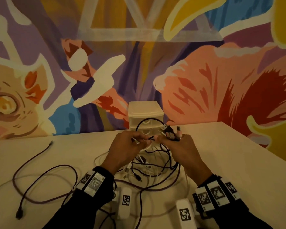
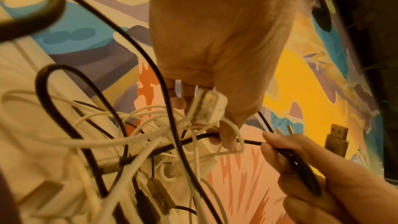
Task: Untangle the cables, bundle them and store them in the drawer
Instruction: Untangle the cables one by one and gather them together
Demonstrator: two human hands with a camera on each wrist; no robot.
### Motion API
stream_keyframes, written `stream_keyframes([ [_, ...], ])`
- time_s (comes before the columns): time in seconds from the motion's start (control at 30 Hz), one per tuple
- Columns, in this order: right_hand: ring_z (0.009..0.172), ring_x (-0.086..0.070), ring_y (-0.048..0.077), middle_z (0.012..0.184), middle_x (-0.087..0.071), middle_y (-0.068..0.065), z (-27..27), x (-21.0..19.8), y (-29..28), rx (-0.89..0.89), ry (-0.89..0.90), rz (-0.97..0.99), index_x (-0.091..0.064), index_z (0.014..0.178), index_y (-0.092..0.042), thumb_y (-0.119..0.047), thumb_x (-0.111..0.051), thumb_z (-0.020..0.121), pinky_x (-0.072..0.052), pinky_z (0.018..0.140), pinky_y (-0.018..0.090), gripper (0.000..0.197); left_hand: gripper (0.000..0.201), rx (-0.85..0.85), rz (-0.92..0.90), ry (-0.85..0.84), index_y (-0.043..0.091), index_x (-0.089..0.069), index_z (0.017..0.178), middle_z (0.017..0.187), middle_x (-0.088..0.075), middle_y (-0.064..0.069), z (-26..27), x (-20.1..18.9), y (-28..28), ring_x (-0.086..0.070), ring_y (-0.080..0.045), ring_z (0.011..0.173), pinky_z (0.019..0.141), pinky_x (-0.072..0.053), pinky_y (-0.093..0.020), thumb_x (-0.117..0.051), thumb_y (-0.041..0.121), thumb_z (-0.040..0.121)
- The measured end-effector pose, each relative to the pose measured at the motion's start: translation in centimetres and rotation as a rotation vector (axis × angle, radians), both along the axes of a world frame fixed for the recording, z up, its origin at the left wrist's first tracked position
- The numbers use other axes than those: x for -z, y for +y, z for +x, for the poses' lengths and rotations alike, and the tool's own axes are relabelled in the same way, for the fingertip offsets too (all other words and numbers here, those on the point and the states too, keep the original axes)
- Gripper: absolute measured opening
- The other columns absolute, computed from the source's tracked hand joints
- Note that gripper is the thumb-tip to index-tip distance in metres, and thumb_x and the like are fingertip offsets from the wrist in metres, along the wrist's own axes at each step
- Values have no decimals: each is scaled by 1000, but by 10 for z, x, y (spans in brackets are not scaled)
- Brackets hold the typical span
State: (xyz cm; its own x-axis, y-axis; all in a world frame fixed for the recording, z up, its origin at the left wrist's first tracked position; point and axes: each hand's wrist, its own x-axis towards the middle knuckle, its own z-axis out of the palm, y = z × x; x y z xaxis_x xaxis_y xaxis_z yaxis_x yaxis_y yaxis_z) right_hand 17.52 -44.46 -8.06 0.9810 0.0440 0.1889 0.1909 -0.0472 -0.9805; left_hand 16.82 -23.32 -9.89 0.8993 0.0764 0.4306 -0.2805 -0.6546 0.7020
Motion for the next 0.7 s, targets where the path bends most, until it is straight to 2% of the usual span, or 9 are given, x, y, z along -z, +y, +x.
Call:
stream_keyframes([
  [0.07,45,-43,7,46,-49,-14,9,-1,-8,114,-5,132,-73,79,-18,-32,-89,87,-36,47,22,22,13,17,49,44,45,-82,95,93,-78,21,-1,-1,4,-68,0,82,81,-58,-36,-83,55,86],
  [0.13,48,-32,10,50,-37,-13,16,-2,-18,159,-17,243,-75,91,-14,-37,-87,88,-30,49,28,26,16,51,113,120,46,-82,96,96,-78,25,-1,2,8,-69,3,89,86,-59,-36,-82,57,85],
  [0.27,51,-25,13,57,-29,-9,21,3,-24,141,-13,294,-79,110,-10,-41,-83,90,-26,50,31,37,33,4,117,139,49,-80,93,97,-78,27,1,3,14,-70,3,94,88,-57,-33,-72,75,74],
  [0.33,50,-23,13,59,-26,-7,24,2,-25,130,6,326,-76,113,-3,-40,-83,91,-24,47,30,43,22,-17,109,64,45,-81,94,99,-77,21,1,-2,13,-67,4,91,81,-52,-26,-76,65,85],
  [0.4,48,-22,12,62,-27,-5,27,0,-27,139,12,413,-75,113,-1,-36,-83,92,-23,44,28,42,13,-33,93,-35,38,-81,102,103,-73,15,-1,-10,11,-62,5,90,75,-44,-14,-74,48,97],
  [0.5,51,-20,12,71,-28,-1,26,-6,-33,90,2,645,-81,112,-9,-30,-79,97,-19,46,28,26,18,38,98,-35,33,-78,113,108,-70,14,-7,-18,2,-61,7,96,76,-43,-6,-78,38,96],
  [0.57,52,-19,13,71,-29,-1,25,-6,-34,53,13,663,-82,114,-9,-31,-77,98,-18,49,31,27,24,91,92,7,34,-77,115,106,-72,14,-9,-17,-8,-63,4,93,78,-48,-8,-82,38,93],
  [0.63,51,-20,13,72,-28,0,22,-5,-31,41,26,594,-82,111,-6,-35,-80,96,-17,49,31,33,26,81,55,-24,35,-76,118,105,-73,16,-8,-16,-16,-65,-1,90,81,-55,-21,-81,41,93],
  [0.7,51,-20,13,73,-24,1,19,-6,-27,23,19,555,-83,105,-6,-36,-81,94,-17,49,32,32,28,70,-23,-59,37,-73,122,107,-73,19,-10,-23,-25,-65,-1,95,83,-56,-23,-76,47,96],
])
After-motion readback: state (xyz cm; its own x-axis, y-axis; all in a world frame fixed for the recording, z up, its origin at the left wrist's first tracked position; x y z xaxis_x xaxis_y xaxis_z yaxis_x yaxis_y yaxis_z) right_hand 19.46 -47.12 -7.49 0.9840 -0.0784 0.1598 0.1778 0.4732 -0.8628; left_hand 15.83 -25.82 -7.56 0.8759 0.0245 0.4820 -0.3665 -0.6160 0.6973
